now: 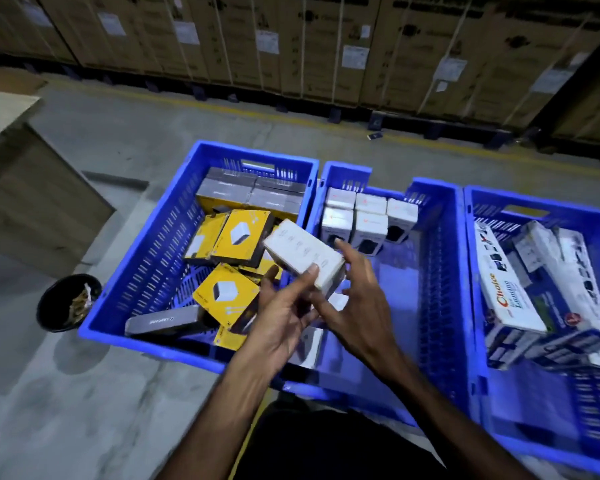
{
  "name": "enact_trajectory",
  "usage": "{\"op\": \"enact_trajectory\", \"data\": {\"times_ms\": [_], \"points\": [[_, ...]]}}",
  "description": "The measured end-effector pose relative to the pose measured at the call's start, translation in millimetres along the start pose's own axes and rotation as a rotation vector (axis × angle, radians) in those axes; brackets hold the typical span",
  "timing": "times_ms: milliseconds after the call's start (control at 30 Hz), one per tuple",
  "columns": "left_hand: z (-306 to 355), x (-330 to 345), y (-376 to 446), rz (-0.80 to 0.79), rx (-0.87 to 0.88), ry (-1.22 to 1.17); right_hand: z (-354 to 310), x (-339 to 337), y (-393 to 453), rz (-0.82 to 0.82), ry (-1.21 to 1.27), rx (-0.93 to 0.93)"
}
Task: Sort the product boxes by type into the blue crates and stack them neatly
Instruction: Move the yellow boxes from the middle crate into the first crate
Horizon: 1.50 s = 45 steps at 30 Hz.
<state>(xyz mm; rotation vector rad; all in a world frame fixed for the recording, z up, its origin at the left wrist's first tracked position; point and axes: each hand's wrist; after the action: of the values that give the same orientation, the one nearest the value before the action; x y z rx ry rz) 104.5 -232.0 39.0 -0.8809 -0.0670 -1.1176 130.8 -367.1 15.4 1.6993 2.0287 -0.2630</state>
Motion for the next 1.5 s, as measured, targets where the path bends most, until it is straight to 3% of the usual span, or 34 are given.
{"op": "enact_trajectory", "data": {"times_ms": [233,367,433,567,700,900,1000,1100,1267,1333,1400,1500], "points": [[-51.5,11.6,-1.3,0.101,0.161,0.415,67.2,-53.6,-1.9,0.267,-0.06,0.343],[-72.4,-0.5,-3.9,0.108,0.156,0.598,109.5,-57.7,-17.7,0.163,0.054,0.767],[-80.2,-1.2,-5.9,0.095,0.152,0.661,125.6,-51.2,-28.4,0.053,0.076,0.864],[-92.1,4.5,-8.4,0.076,0.2,0.767,135.1,-41.1,-45.0,-0.147,-0.141,0.837],[-103.0,16.6,-1.8,0.01,0.252,0.911,125.8,-68.2,-45.8,-0.247,-0.176,0.831],[-121.8,61.6,-6.5,-0.167,0.318,1.018,87.9,-136.1,-53.4,-0.132,0.236,0.501],[-134.6,87.5,-12.3,-0.24,0.33,1.038,79.2,-170.6,-66.3,0.021,0.331,0.396],[-148.5,110.8,-16.8,-0.304,0.371,1.094,88.1,-205.4,-77.4,0.248,0.259,0.356],[-174.7,154.0,-18.6,-0.429,0.666,1.35,131.6,-263.9,-101.3,0.614,0.11,0.442],[-189.2,171.1,-18.4,-0.371,0.819,1.431,147.4,-275.6,-107.5,0.716,0.016,0.508],[-203.5,186.9,-17.1,-0.213,0.915,1.479,157.2,-277.0,-107.8,0.714,-0.098,0.61],[-222.3,212.4,-7.5,0.04,0.894,1.593,160.9,-268.1,-95.7,0.634,-0.185,0.68]]}}
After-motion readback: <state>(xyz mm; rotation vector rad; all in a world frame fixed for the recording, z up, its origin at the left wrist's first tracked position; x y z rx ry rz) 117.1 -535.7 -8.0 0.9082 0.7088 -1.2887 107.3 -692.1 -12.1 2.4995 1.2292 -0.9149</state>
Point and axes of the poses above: each hand's wrist, its own y-axis towards the middle knuckle, its own x-axis out of the palm, z = x × y, and after that the axes turned 8 degrees about y, right-handed
